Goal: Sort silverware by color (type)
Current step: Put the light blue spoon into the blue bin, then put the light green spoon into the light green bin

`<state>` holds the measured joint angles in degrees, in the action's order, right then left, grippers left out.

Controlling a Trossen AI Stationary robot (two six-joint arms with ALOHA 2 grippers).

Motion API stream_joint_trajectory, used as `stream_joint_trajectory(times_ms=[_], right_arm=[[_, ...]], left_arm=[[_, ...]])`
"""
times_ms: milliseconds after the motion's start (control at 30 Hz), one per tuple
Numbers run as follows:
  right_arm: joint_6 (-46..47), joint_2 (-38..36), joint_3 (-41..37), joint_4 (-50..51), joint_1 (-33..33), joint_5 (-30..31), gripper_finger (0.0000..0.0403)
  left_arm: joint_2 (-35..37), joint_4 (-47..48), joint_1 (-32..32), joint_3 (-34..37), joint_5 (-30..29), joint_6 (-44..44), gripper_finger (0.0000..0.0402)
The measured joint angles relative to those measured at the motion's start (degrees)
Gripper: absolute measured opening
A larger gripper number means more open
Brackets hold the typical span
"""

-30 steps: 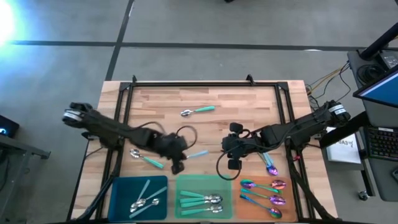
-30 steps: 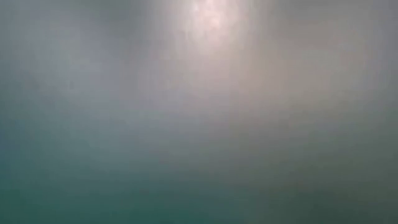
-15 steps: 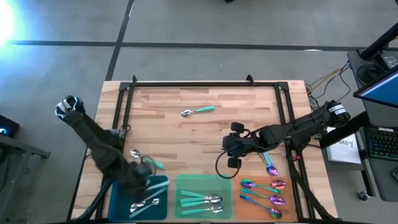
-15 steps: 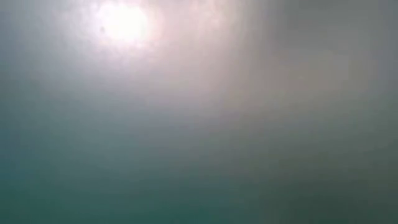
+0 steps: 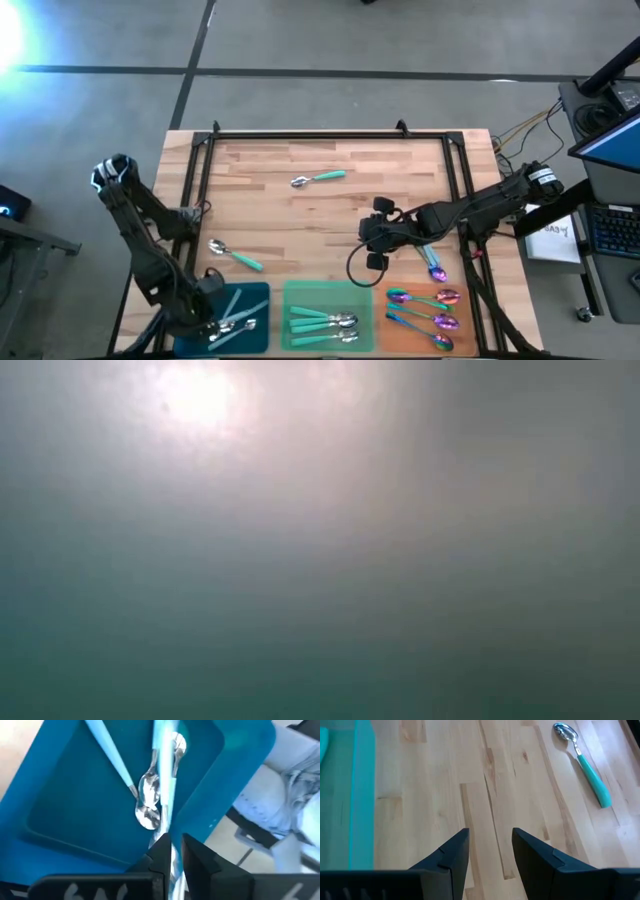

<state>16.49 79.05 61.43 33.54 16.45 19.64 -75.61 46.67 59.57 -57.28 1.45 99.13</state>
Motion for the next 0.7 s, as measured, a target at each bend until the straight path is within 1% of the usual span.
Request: stream_joint_trajectory(times_ms=[200,300,367,500,567,700], right_arm=[[0.0,0.0,0.0,0.02,0.0,0.0,0.0139],[0.0,0.0,0.0,0.02,0.0,-0.02,0.0139],[0.0,0.0,0.0,0.02,0.0,-0.02,0.0139],[0.02,0.0,0.0,0.0,0.0,-0.02,0.0139],[0.04,0.0,0.0,0.02,0.0,-0.02,0.0139],[0.04,0.0,0.0,0.02,0.0,-0.02,0.0139]], left_arm=[[-0.79,3.62,-0.16,0.0,-0.46,-1.71,0.0038],[-0.88,5.18,-1.14,0.0,-3.86,-3.89,0.0048],[-0.87,6.14,-2.33,0.03,-6.9,-6.9,0.0059],[-1.09,9.63,-5.75,0.04,-15.25,-14.72,0.0074],[-1.27,12.4,-7.7,0.06,-16.33,-16.9,0.0076],[-1.27,18.52,-10.57,0.07,-16.44,-20.48,0.0075]])
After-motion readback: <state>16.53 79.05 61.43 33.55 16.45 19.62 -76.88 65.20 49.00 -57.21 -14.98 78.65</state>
